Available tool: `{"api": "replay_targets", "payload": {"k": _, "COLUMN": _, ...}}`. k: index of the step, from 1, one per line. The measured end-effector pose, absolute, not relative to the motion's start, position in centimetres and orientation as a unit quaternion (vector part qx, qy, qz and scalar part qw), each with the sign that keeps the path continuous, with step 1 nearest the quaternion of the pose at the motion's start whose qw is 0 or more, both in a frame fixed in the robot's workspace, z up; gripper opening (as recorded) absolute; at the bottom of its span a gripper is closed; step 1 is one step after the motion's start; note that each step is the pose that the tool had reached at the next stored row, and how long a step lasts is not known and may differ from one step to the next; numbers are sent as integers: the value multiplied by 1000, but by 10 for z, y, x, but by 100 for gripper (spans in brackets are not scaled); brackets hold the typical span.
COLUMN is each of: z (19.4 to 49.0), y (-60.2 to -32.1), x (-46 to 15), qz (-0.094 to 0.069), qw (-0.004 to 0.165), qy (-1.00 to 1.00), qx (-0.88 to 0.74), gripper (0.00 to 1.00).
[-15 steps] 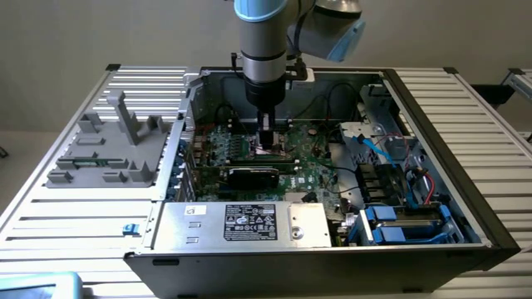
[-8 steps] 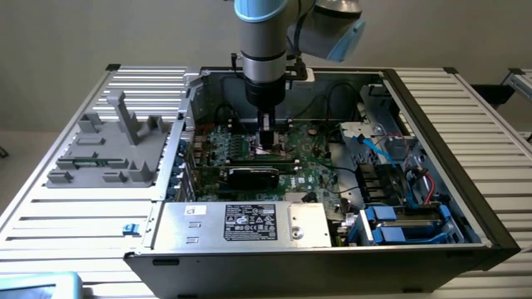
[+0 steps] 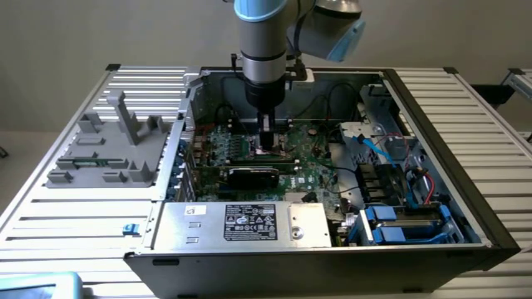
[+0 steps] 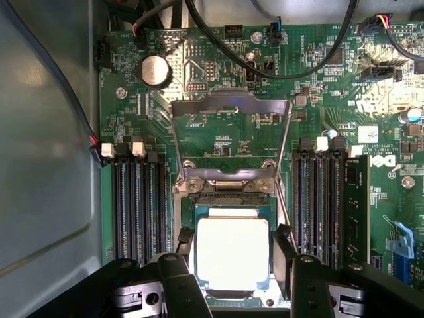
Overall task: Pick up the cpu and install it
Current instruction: 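Place the cpu into insertion slot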
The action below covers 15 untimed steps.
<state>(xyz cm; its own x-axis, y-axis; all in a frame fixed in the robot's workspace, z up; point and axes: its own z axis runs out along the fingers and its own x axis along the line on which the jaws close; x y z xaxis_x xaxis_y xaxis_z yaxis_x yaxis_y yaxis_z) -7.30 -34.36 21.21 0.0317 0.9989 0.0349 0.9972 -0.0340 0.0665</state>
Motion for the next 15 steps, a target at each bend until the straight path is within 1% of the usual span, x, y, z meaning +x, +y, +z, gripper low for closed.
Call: {"api": "replay_targets", "payload": {"k": 15, "z": 203, "y": -344, "x": -73, "qz": 34, "qw": 10, "qy": 696, "qx": 717, "gripper": 55}}
